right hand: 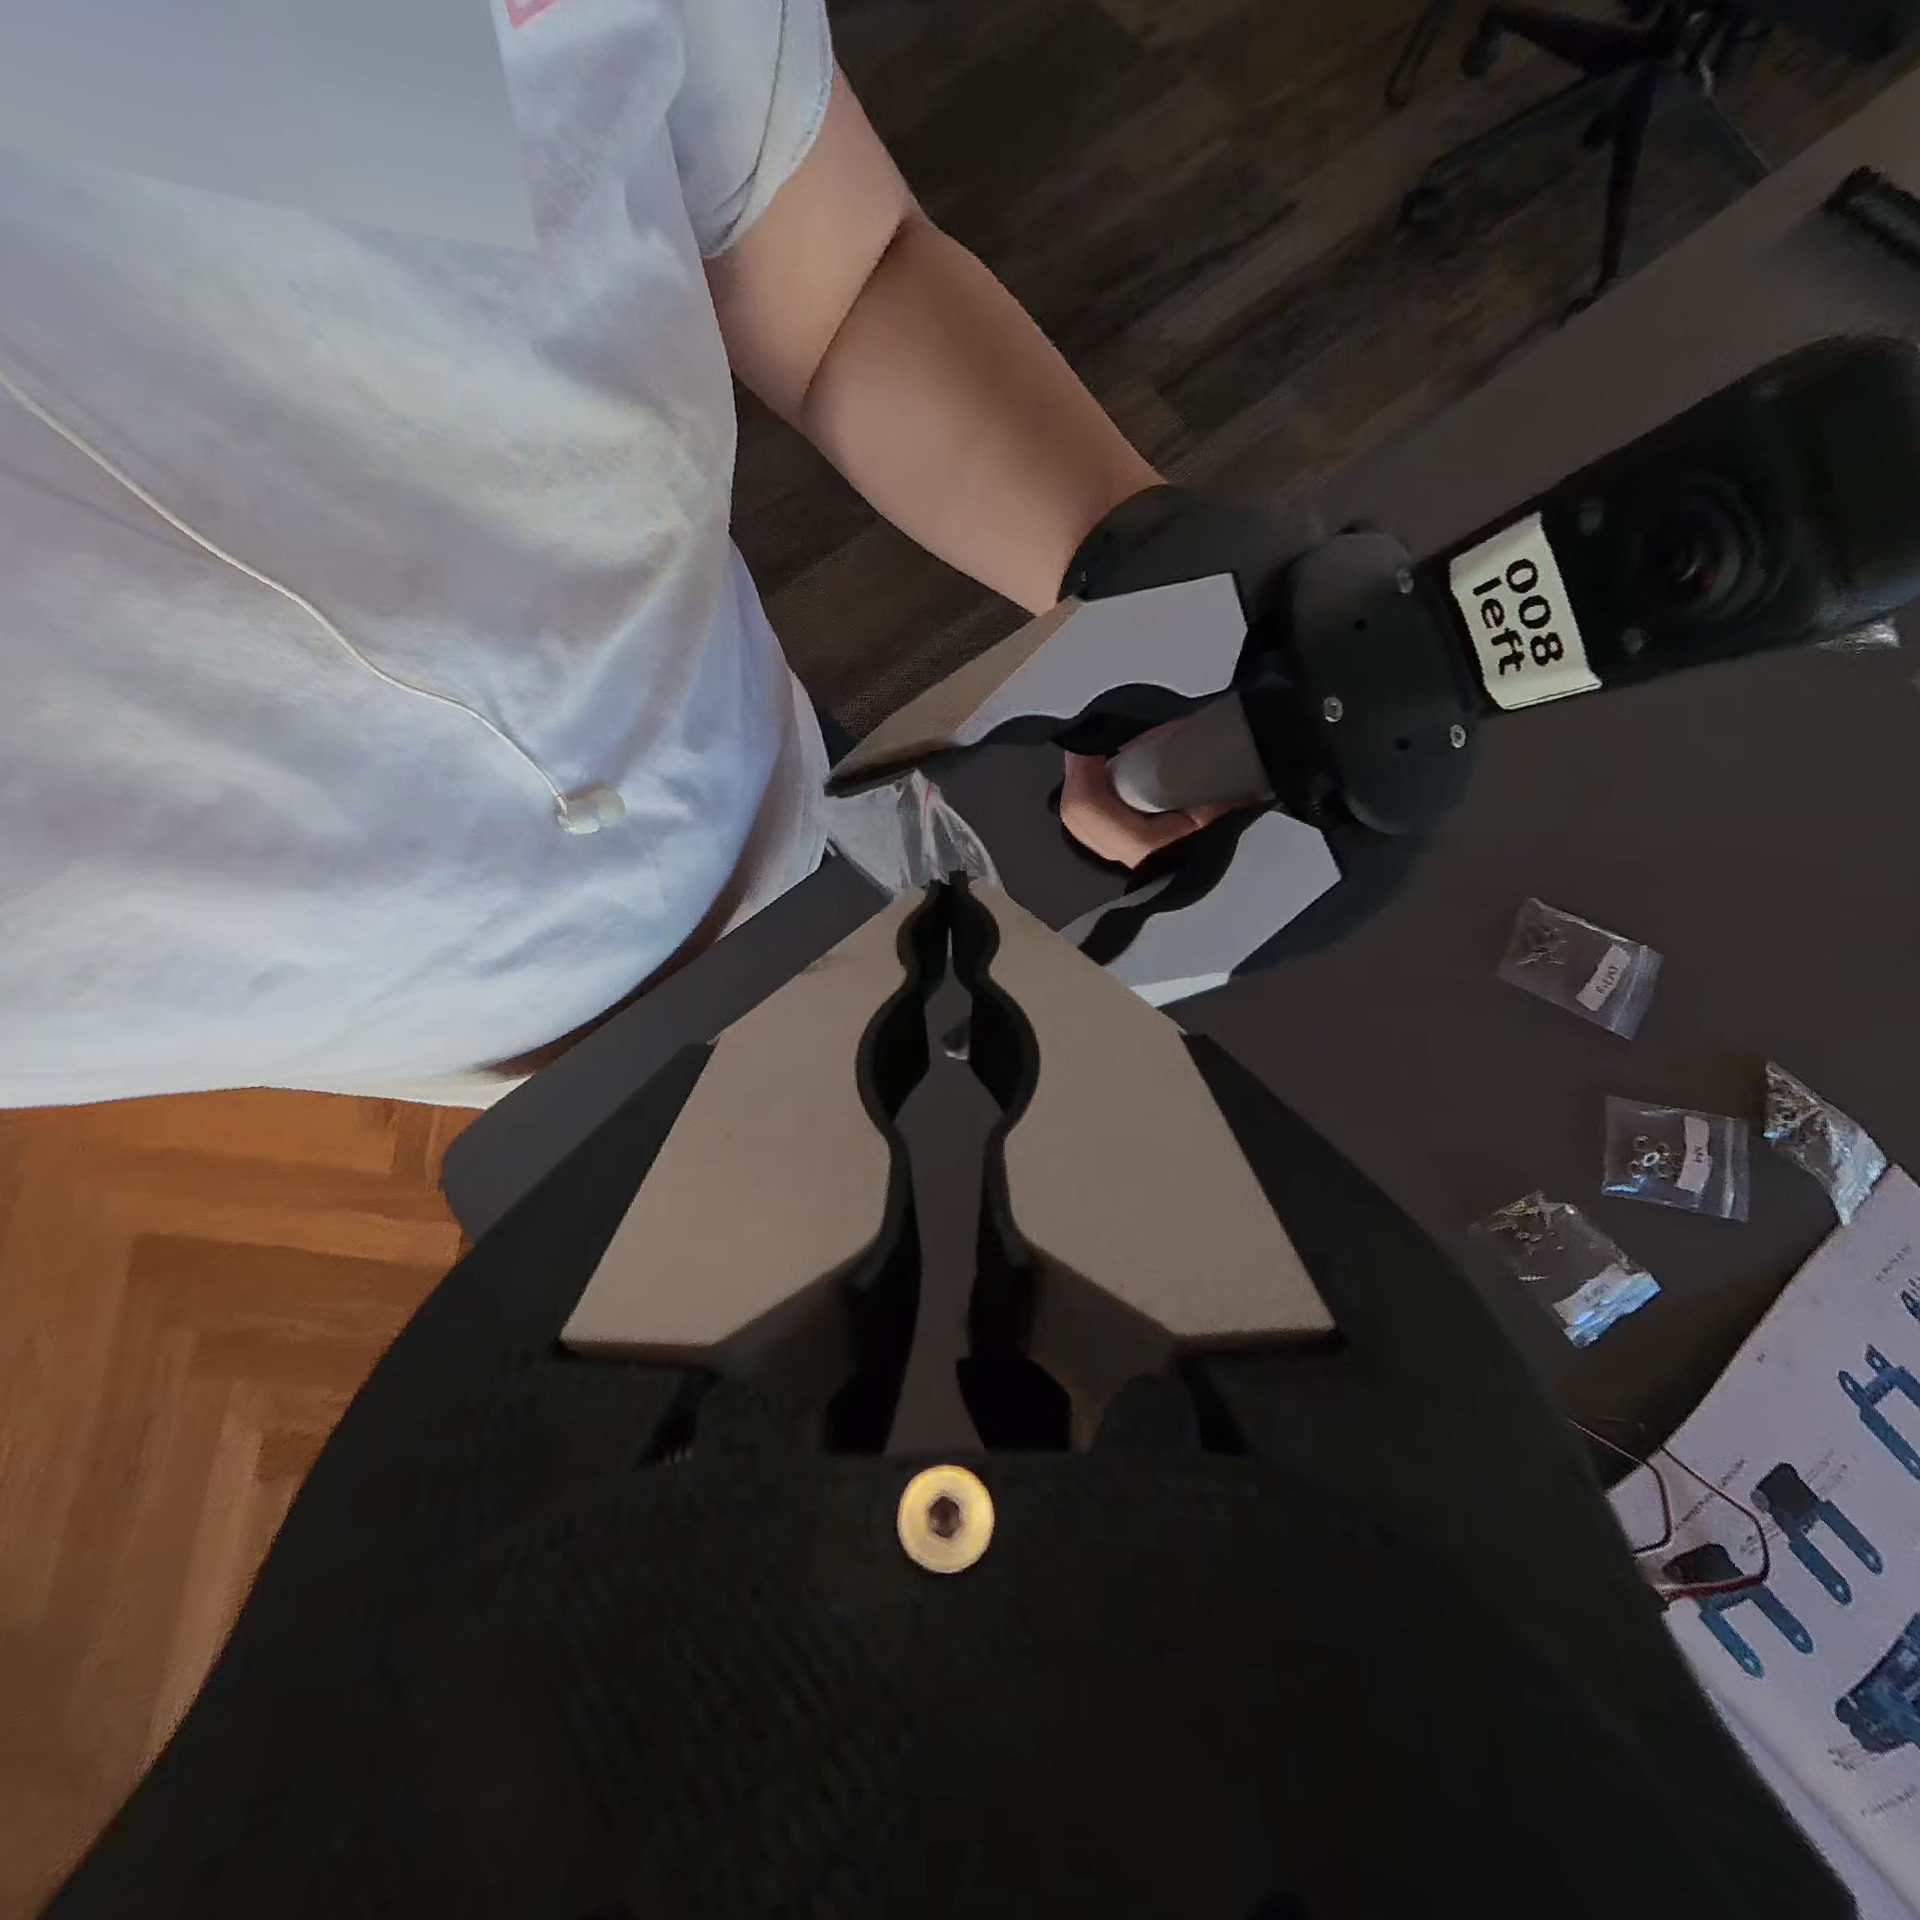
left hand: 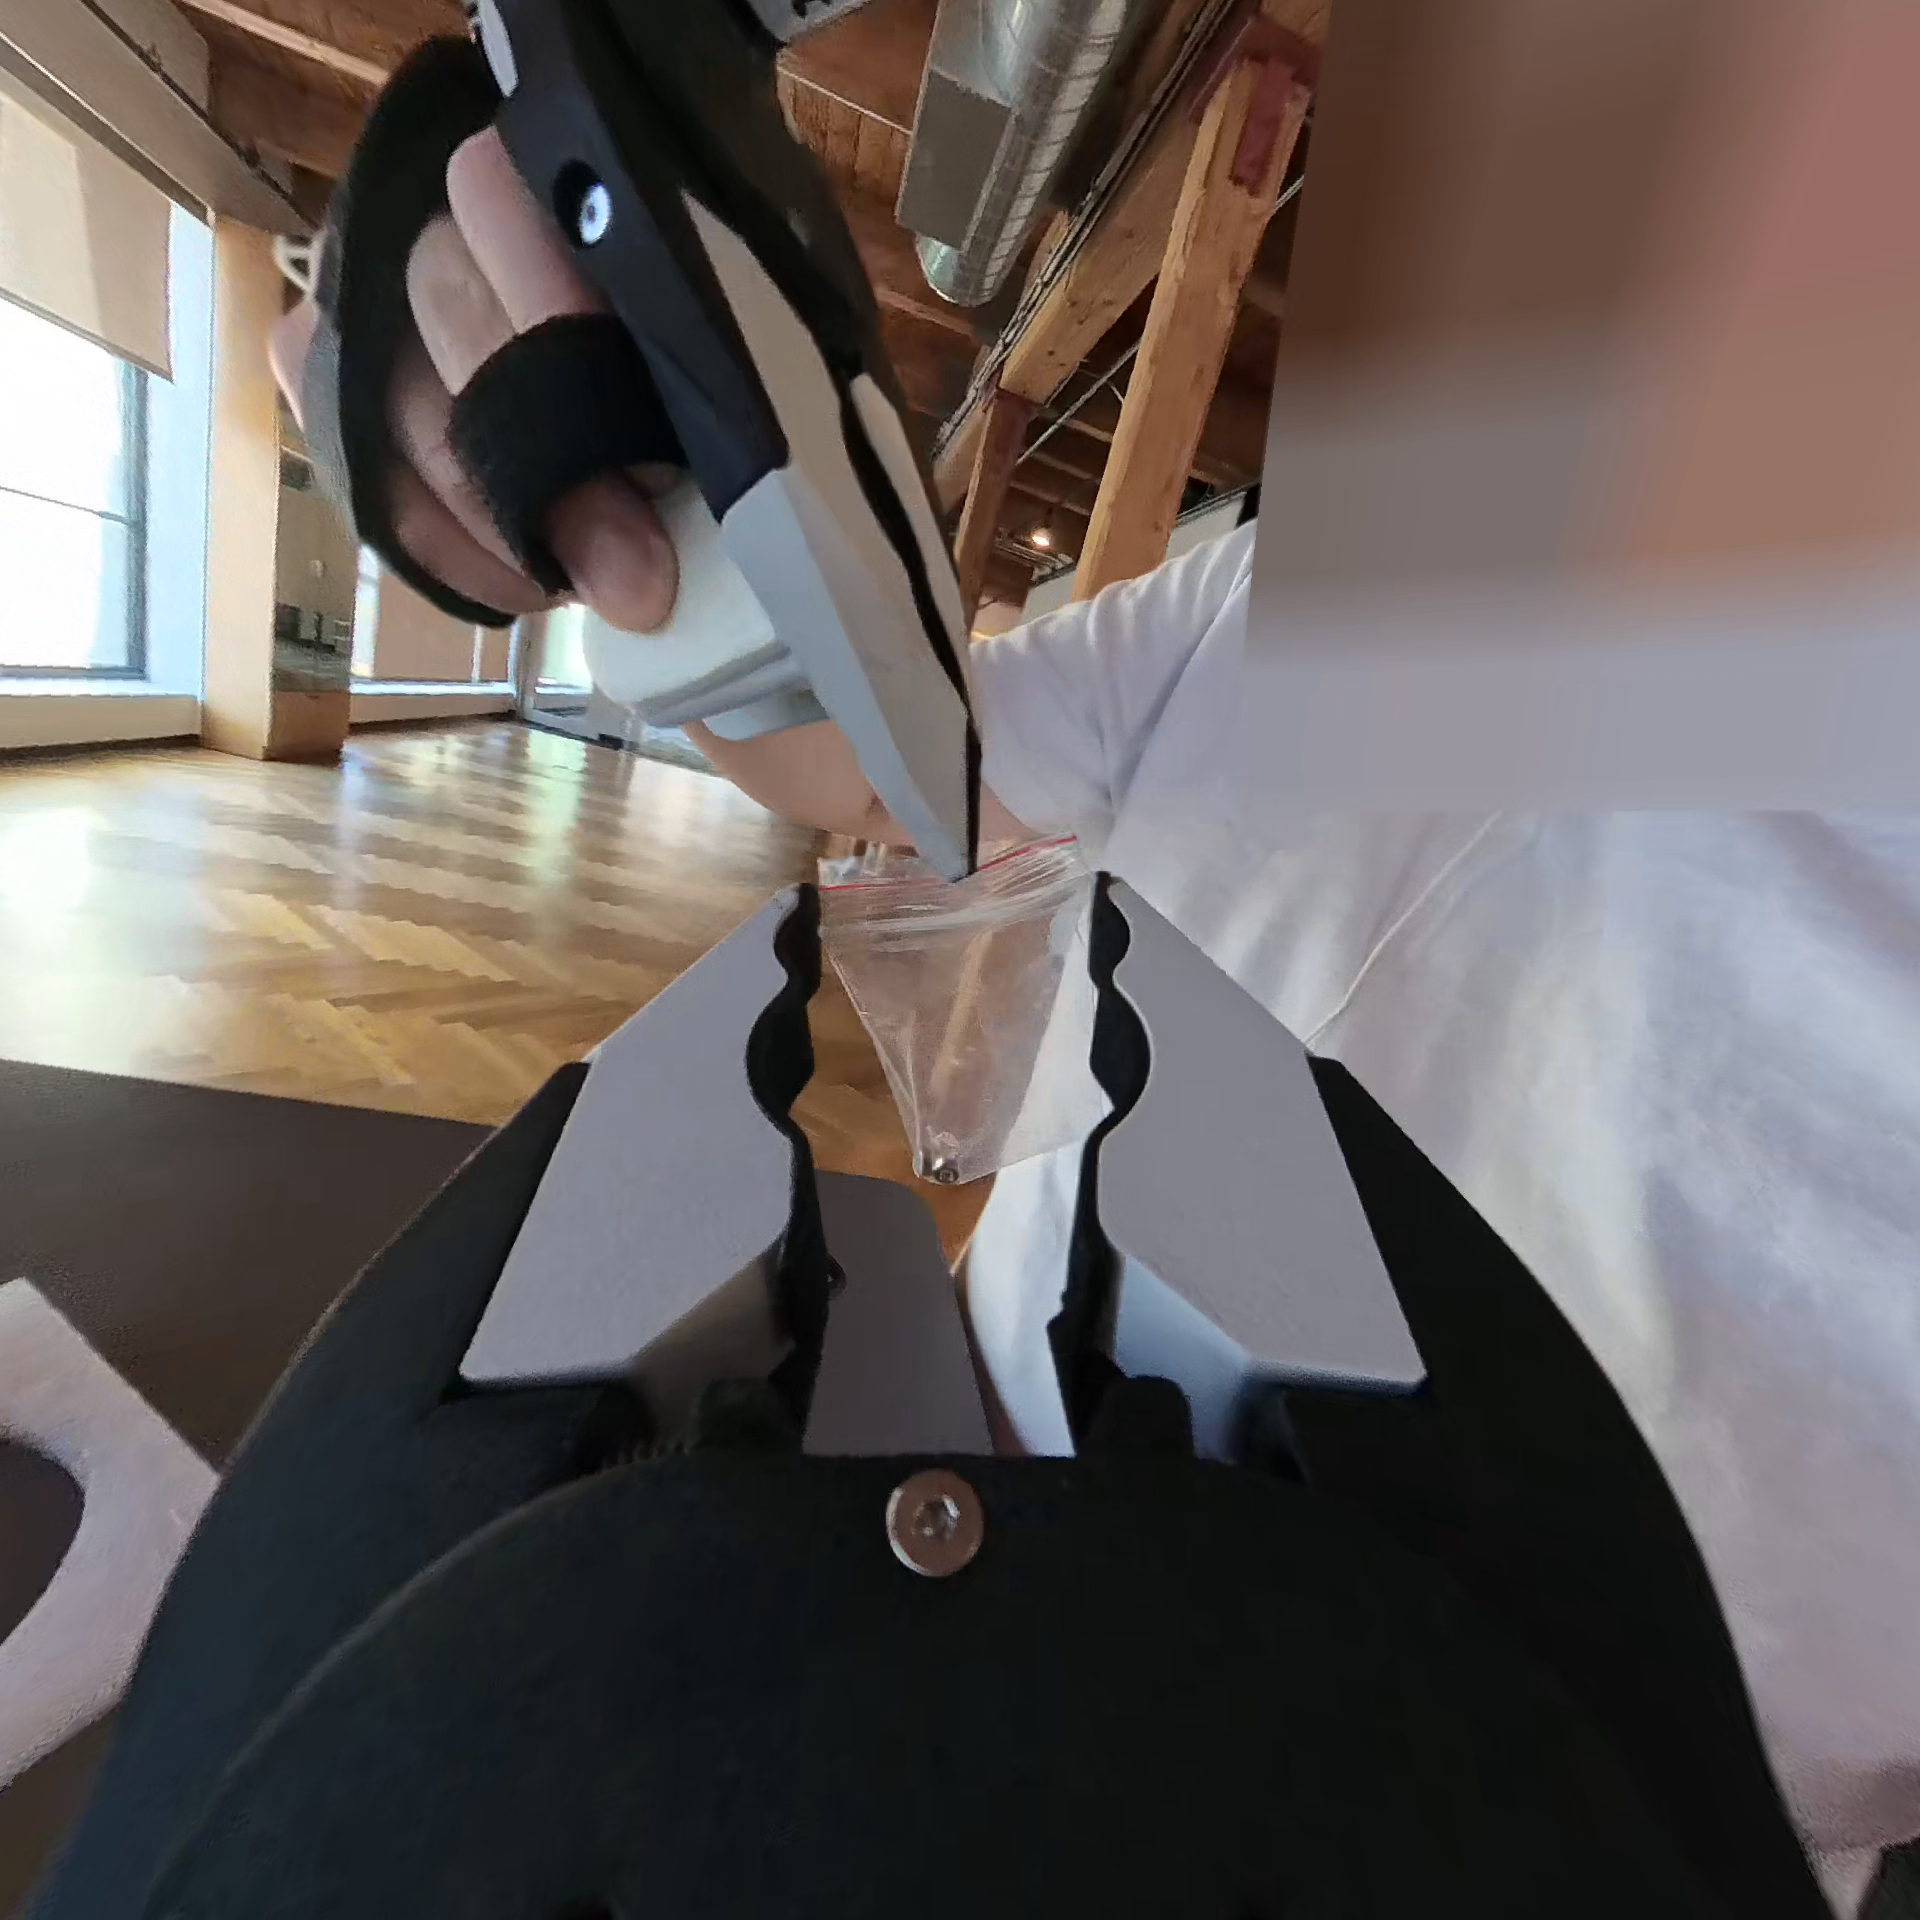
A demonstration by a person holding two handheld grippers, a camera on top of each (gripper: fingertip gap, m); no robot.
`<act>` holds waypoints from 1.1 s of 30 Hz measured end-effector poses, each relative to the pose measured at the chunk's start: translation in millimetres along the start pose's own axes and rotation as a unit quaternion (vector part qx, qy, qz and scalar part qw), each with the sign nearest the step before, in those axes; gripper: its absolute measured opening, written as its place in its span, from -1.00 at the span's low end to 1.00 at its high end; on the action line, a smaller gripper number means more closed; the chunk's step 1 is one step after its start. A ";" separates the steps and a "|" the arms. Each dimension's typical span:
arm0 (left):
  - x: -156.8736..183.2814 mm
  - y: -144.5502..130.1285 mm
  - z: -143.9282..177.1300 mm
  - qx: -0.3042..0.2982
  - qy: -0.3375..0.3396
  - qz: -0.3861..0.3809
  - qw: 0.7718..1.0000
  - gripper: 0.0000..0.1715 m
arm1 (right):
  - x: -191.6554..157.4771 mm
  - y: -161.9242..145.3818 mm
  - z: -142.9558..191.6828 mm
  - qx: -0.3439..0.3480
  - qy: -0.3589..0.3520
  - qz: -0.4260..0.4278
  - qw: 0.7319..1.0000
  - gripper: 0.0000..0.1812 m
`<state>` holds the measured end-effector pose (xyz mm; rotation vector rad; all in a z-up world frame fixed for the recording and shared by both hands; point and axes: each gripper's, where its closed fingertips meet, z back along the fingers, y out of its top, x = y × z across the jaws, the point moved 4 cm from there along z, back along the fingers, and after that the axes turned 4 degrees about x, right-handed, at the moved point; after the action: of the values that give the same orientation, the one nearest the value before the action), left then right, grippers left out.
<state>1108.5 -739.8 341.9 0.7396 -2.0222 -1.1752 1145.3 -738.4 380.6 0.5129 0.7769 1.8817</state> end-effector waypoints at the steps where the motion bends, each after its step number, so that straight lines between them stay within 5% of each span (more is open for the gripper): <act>1: 0.4 -0.9 -3.6 0.002 0.004 -0.008 1.000 -0.45 | -3.1 -2.2 1.2 0.001 0.007 0.002 1.000 -1.00; 6: -2.9 -3.4 -7.4 0.004 0.024 -0.018 1.000 -0.67 | -7.5 -12.5 9.9 0.007 0.012 0.005 1.000 -1.00; 13: -13.3 -6.7 -15.6 0.025 0.062 -0.010 0.998 -0.53 | -8.6 -19.6 16.4 0.014 0.007 0.025 1.000 -1.00; 23: -24.9 -15.2 -17.5 0.063 0.089 0.007 0.994 -0.73 | -8.9 -35.9 19.9 -0.004 -0.018 0.050 0.999 -1.00; 27: -24.9 -13.8 -18.8 0.087 0.087 0.034 0.992 -0.31 | -7.6 -40.6 22.7 -0.021 -0.038 0.067 0.997 -1.00; 33: -29.8 -10.6 -24.3 0.072 0.110 0.041 0.990 -0.28 | -8.3 -42.4 21.5 -0.033 -0.051 0.093 0.994 -1.00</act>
<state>1147.1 -734.5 333.3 0.8099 -1.9467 -0.8673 1189.7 -727.1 365.5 0.6539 0.6153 2.0283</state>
